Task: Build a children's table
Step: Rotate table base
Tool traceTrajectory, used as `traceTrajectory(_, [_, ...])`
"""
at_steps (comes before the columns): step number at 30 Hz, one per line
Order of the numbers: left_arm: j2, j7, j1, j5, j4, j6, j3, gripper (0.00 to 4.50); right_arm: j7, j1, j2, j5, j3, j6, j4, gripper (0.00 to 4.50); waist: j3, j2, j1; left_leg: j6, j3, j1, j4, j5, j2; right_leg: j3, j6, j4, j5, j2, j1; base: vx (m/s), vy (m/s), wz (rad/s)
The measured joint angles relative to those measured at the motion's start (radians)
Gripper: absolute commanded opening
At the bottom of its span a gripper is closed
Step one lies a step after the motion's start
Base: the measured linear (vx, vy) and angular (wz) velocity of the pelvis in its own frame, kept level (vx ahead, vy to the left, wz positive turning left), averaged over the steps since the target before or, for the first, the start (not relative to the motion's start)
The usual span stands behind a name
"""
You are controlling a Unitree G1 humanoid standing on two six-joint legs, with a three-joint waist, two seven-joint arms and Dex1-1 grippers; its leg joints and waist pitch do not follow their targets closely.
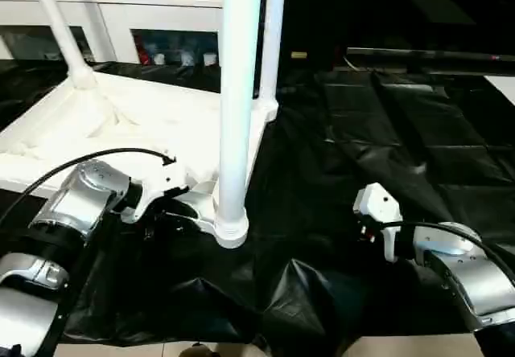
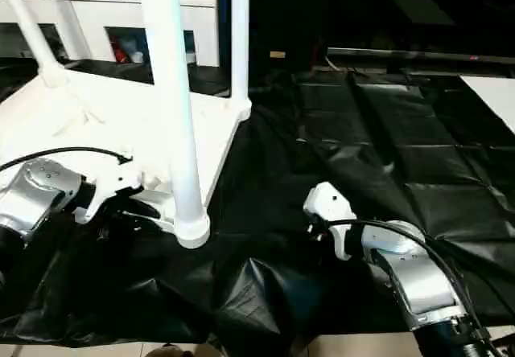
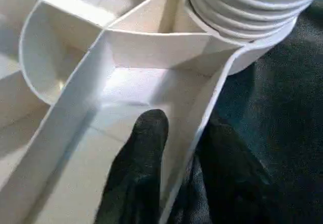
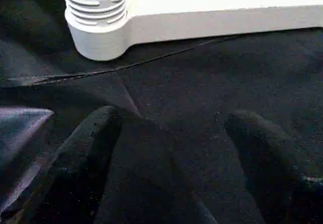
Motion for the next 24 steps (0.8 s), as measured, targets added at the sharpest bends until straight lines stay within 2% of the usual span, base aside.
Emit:
traceTrajectory(7, [-0.043,0.003,0.03,-0.014,-0.137,0.198,-0.012,0.46,-0.009,-0.005,0.006,-0.006,0.001,-0.001,0.006,3.8,0.0,0.0,-0.009,0.0,0.0,0.0,0.0,0.0,0.001,0.0,-0.001,0.0,-0.001,0.0,-0.001,0.0,0.0,0.0])
traceTrajectory(11, [-0.095,0.065,0.036,-0.019,-0.172,0.244,-0.012,0.28,-0.03,-0.02,0.018,-0.01,0.001,-0.001,0.016,3.8,0.0,0.0,-0.011,0.0,0.0,0.0,0.0,0.0,0.001,0.0,-0.001,0.0,-0.001,0.0,0.0,0.0,0.0,0.0])
traceTrajectory(15, [-0.186,0.234,0.038,-0.003,-0.188,0.318,0.026,0.09,-0.101,-0.045,0.057,-0.034,-0.002,0.008,0.045,3.8,0.0,0.002,-0.018,0.0,0.001,0.002,0.001,0.0,0.001,0.0,-0.001,0.001,0.0,0.0,0.0,0.0,0.0,0.0])
traceTrajectory(18, [-0.225,0.324,0.043,0.006,-0.212,0.375,0.044,0.04,-0.142,-0.049,0.078,-0.039,-0.006,0.014,0.048,3.8,-0.001,0.003,-0.023,0.0,0.001,0.003,0.001,0.0,0.001,0.0,-0.001,0.002,0.0,0.0,0.0,0.0,0.0,0.0])
traceTrajectory(24, [-0.257,0.409,0.101,0.02,-0.288,0.361,0.063,0.01,-0.234,-0.054,0.14,-0.044,-0.027,0.027,0.075,3.8,-0.003,0.009,-0.024,0.0,0.001,0.005,-0.001,0.0,0.001,0.0,-0.001,0.001,0.0,0.0,0.0,0.0,0.0,0.0])
